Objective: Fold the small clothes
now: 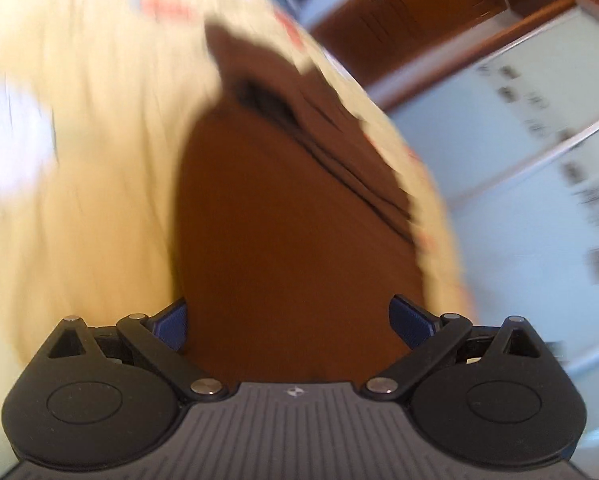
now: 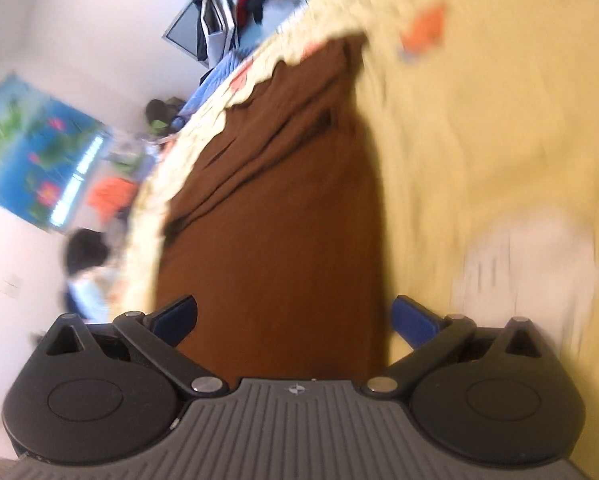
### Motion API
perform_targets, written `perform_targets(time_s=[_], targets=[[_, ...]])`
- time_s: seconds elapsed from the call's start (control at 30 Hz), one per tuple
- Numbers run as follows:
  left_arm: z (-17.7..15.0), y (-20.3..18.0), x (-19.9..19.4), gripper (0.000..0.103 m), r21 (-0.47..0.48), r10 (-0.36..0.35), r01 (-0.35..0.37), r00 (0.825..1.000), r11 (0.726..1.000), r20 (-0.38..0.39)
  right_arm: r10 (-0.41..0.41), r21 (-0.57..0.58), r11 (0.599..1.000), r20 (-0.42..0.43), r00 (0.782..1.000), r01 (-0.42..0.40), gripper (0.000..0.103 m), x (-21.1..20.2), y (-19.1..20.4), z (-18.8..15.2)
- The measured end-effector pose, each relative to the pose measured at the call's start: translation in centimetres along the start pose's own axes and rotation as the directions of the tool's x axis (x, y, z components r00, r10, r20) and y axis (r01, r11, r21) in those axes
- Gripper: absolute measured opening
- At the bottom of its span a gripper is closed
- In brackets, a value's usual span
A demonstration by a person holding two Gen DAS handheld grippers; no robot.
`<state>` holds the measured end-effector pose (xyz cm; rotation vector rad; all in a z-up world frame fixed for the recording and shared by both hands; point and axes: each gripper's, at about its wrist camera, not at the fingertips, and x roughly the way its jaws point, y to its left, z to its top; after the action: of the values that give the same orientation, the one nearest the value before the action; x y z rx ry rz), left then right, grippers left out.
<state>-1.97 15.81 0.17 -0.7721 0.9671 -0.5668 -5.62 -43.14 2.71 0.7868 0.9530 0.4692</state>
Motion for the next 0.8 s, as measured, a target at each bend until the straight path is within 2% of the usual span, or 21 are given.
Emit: perform_targets(time_s=[0.07,0.13,0.3,0.5,0.57,0.6,0.63,0.67,0.7,0.77,0.8], targets=[[-1.2,0.8,-0.6,0.102,-0.054,-0.070,0.068,0.996,0.996,-0.048,0.068,0.034,0.997,-0.078,0.995,-0.066,0.103,-0.1,-0.2,-1.6],[-2.2,1.0,-1.0,0.102,-0.081,-0.107,0.099,0.989,0.992,-0.100,0.105,0.059,0.993,-0.137,0.985,-0.098,0.103,-0.1,0.0,-3.3],[-4.4,1.3,-2.5,0.102,-0.100,-0.127,0.114,0.982,0.988,-0.136,0.122,0.054,0.992,-0.212,0.970,-0.113,0.103,-1.1,0.9,-6.3],[-5.5,2.3,-3.6,0.102,-0.175,-0.170,0.150,0.980,0.973,-0.103,0.213,0.151,0.970,-0.149,0.966,-0.190,0.103,-2.7,-0.4,-7.4],[-5.7,1.9,-3.5,0.101,-0.157,-0.146,0.128,0.983,0.979,-0.108,0.233,0.177,0.962,-0.140,0.962,-0.208,0.103,-2.4,-0.6,-7.2],[-5.6,1.5,-3.5,0.097,-0.137,-0.117,0.101,0.986,0.986,-0.119,0.238,0.180,0.961,-0.139,0.961,-0.211,0.101,-2.4,-0.6,-7.3],[-5.6,1.1,-3.4,0.087,-0.106,-0.075,0.062,0.989,0.992,-0.130,0.235,0.180,0.961,-0.141,0.962,-0.208,0.098,-2.3,-0.5,-7.3],[-5.6,0.7,-3.5,0.085,-0.079,-0.046,0.036,0.990,0.996,-0.136,0.221,0.176,0.965,-0.144,0.964,-0.195,0.087,-2.2,-0.5,-7.4],[-5.6,0.4,-3.5,0.078,-0.061,-0.024,0.015,0.990,0.998,-0.141,0.190,0.164,0.973,-0.158,0.969,-0.164,0.073,-2.0,-0.5,-7.6],[-5.7,0.4,-3.8,0.056,-0.040,0.026,-0.032,0.989,0.999,-0.143,0.124,0.133,0.986,-0.180,0.976,-0.100,0.053,-2.0,-0.5,-7.6],[-5.7,0.6,-3.8,0.034,-0.037,0.055,-0.062,0.987,0.997,-0.149,0.116,0.136,0.986,-0.179,0.977,-0.092,0.043,-2.0,-0.8,-7.8]])
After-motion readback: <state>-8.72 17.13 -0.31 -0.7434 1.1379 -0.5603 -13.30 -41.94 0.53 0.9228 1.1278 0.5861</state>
